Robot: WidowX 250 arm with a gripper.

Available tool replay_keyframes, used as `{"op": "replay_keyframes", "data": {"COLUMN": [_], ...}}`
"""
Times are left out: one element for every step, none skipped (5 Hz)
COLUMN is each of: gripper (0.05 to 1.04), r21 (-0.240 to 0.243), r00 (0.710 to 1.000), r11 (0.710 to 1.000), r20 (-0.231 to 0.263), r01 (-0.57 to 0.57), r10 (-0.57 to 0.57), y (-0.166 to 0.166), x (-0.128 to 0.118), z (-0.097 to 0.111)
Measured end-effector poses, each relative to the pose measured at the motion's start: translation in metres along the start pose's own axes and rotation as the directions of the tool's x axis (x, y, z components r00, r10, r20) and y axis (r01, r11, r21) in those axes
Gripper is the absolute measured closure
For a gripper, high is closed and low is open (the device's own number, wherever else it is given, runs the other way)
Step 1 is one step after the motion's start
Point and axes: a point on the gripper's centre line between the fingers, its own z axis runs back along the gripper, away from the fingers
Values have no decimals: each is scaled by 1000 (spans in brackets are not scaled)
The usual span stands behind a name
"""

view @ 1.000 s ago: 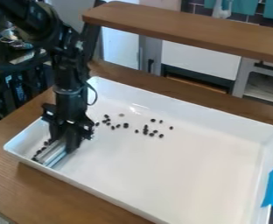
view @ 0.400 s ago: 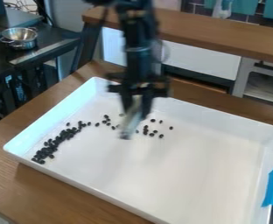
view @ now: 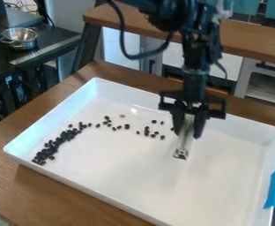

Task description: Sweep into pile

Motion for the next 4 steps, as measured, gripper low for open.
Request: {"op": "replay_keyframes", "data": {"gripper": [704, 704, 704, 704], "r21": [40, 56, 65, 60], "r00": [1000, 1000, 999, 998], "r11": [999, 998, 997, 997], "r20": [-2, -13, -8, -14], "r01": [-9, -13, -50, -56], "r10": [9, 13, 50, 56], "y": [-9, -6, 15, 30], "x": [5, 7, 17, 22], "z": [-23, -32, -39, -38]}}
